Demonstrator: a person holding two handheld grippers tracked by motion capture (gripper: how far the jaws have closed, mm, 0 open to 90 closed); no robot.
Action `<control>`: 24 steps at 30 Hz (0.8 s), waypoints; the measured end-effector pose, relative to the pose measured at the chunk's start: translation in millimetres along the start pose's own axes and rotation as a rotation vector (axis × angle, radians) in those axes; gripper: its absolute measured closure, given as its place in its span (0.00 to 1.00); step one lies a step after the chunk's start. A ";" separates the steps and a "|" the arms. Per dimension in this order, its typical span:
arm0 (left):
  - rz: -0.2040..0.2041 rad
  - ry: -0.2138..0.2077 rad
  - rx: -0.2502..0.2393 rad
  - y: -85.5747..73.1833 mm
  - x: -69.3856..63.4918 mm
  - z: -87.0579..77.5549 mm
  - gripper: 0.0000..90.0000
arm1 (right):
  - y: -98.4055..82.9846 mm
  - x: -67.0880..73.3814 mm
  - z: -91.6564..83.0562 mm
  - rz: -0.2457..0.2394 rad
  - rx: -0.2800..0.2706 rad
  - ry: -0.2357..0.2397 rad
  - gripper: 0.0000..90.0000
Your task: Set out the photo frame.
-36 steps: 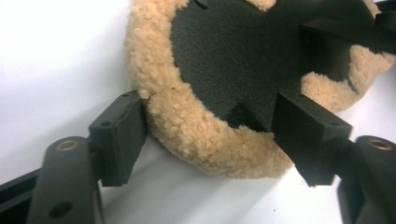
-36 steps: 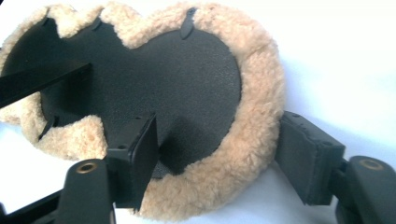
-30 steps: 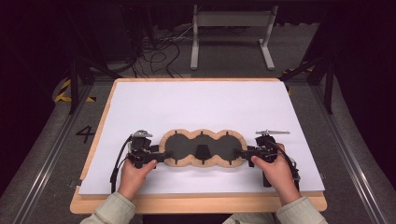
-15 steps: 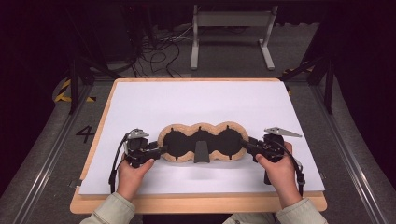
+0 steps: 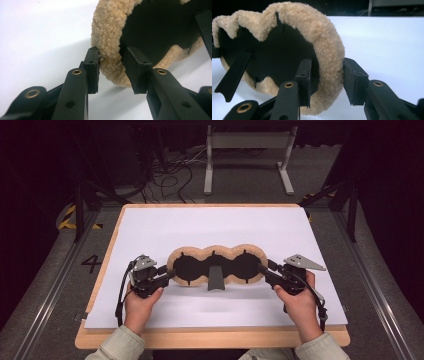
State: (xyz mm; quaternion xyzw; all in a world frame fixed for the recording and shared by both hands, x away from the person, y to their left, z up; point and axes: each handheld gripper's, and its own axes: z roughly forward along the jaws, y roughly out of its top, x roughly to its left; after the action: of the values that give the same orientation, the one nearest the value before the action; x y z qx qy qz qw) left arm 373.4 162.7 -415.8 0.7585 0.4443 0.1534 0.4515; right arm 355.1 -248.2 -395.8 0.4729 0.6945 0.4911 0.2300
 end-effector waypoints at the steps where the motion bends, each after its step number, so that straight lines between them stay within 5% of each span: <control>1: 0.006 0.004 -0.007 0.7 -0.5 1.1 0.73 | -0.7 -0.1 0.0 -0.030 -0.012 -0.006 0.68; 11: 0.068 0.026 0.003 1.4 -2.2 11.6 0.74 | -9.8 -6.5 2.0 -0.155 -0.070 -0.016 0.68; 18: 0.120 0.052 0.033 -0.7 -6.2 18.0 0.74 | -18.6 -11.4 6.2 -0.230 -0.040 -0.027 0.69; 24: 0.140 0.033 0.037 -2.3 -7.2 16.2 0.76 | -22.1 -10.4 4.4 -0.267 -0.028 -0.033 0.74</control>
State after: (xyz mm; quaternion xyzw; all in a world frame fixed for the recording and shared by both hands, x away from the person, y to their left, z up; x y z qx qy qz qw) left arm 378.5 148.5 -425.3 0.7934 0.4002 0.1887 0.4180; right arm 353.6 -256.9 -419.0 0.3809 0.7406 0.4577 0.3113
